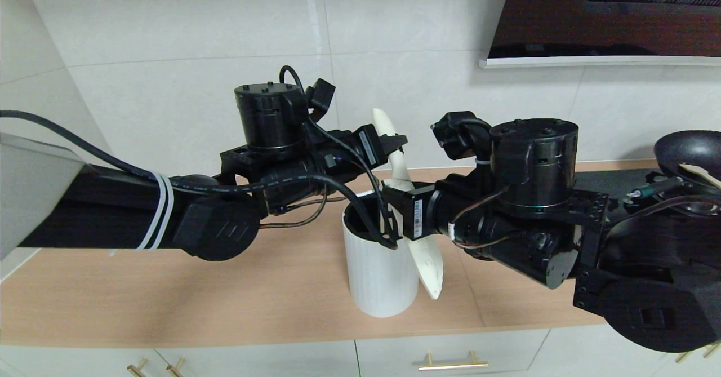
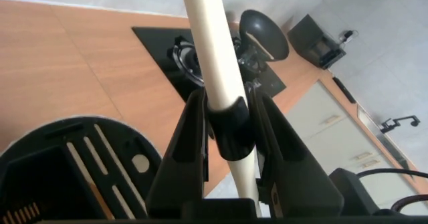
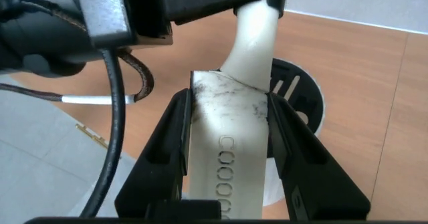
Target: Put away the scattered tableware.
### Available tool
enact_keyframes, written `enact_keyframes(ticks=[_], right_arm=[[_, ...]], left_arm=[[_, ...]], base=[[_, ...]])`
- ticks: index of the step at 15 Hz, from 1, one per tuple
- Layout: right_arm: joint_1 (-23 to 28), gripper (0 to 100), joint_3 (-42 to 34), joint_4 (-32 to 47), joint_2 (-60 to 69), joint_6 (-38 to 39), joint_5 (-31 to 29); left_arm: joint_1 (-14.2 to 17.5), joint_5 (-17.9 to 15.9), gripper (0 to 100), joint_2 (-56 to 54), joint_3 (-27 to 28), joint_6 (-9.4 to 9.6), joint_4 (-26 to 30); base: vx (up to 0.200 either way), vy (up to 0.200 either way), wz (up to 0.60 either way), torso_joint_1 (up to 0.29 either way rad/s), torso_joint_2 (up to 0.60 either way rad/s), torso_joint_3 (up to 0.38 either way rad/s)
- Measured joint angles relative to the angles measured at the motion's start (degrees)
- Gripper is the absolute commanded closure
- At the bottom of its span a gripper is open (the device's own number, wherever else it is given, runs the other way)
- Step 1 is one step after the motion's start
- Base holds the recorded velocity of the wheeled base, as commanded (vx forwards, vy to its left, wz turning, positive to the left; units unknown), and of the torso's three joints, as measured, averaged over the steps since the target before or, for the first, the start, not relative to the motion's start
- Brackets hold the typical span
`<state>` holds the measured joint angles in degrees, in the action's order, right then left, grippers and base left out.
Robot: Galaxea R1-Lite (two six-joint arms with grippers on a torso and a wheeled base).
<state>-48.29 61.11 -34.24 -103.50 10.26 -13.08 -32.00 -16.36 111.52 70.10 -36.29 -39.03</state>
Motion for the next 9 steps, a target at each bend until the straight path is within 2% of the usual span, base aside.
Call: enact_keyframes(ticks=[9], right_arm=[[-0.05,0,-2.73,-4.02,3.0,-0.67,-0.35]], left_arm=[[0.34,2.11,100,-6.61,-1.63,0.17,-0.18]], base=[[0.0,0.0,0.0,0.0,0.0,0.0]])
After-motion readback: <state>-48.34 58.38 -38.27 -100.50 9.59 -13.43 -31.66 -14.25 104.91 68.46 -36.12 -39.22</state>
